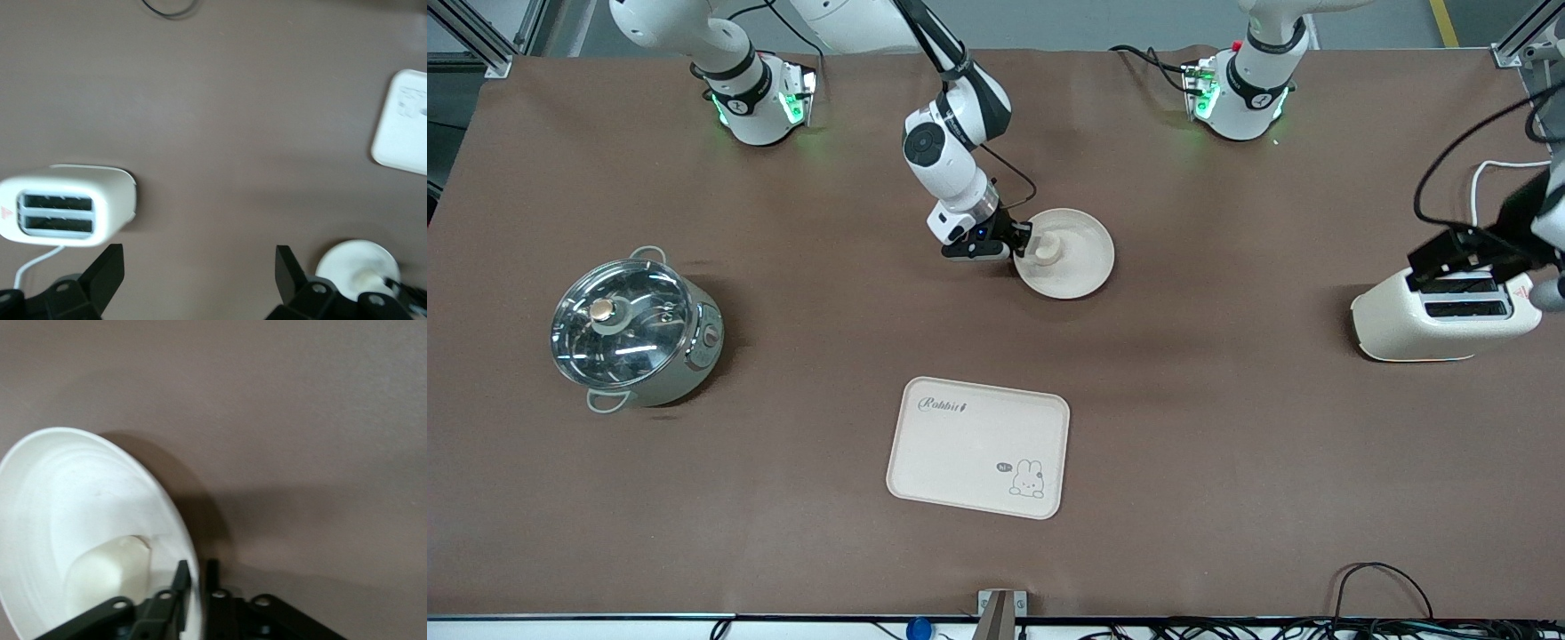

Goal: Place bun in plate and plate on tray
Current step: 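Grasp the plate rim with the right gripper while the left gripper withdraws, then carry the plate with the right gripper onto the white tray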

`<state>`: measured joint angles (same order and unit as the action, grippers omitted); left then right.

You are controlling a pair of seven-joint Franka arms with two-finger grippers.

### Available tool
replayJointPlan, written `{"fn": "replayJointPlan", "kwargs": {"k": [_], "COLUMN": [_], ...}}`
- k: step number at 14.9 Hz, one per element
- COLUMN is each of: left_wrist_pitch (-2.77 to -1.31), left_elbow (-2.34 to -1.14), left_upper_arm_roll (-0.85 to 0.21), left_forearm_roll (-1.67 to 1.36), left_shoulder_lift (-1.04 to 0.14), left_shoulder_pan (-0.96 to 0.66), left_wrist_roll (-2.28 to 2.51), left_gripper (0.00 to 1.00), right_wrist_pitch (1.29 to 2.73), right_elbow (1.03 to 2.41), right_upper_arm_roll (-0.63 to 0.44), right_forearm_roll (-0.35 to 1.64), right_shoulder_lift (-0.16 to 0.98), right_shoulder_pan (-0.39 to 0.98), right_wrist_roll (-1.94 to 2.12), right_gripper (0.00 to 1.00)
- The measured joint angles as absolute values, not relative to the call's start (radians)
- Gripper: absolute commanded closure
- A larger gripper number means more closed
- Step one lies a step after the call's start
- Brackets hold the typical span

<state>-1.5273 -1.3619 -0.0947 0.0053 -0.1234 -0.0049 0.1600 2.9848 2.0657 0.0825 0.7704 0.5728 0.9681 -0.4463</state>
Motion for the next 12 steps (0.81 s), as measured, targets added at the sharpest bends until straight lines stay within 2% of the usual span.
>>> {"fn": "replayJointPlan", "kwargs": {"k": [2,5,8,12], "left_wrist_pitch": [-1.517,-1.517,-1.517,-1.526], "left_elbow": [-1.402,-1.452,-1.462,-1.448], "left_upper_arm_roll": [-0.039,-0.022,-0.021,-0.02], "left_forearm_roll": [-0.017,0.01,0.031,0.031], "left_shoulder_lift": [-0.083,-0.047,-0.048,-0.072], "left_shoulder_pan": [-0.068,-0.104,-0.111,-0.109], "left_wrist_roll": [0.162,0.185,0.21,0.214], "left_gripper": [0.0,0.0,0.0,0.0], "right_wrist_pitch": [2.985,2.977,2.895,2.769], "right_elbow": [2.038,1.997,1.908,1.745], "right_upper_arm_roll": [0.076,0.056,0.035,0.029], "right_forearm_roll": [0.772,0.777,0.755,0.611], "right_shoulder_lift": [0.573,0.574,0.577,0.633], "right_shoulder_pan": [0.966,0.921,0.79,0.58], "right_wrist_roll": [-0.447,-0.445,-0.414,-0.396], "right_gripper": [0.99,0.99,0.99,0.99]}}
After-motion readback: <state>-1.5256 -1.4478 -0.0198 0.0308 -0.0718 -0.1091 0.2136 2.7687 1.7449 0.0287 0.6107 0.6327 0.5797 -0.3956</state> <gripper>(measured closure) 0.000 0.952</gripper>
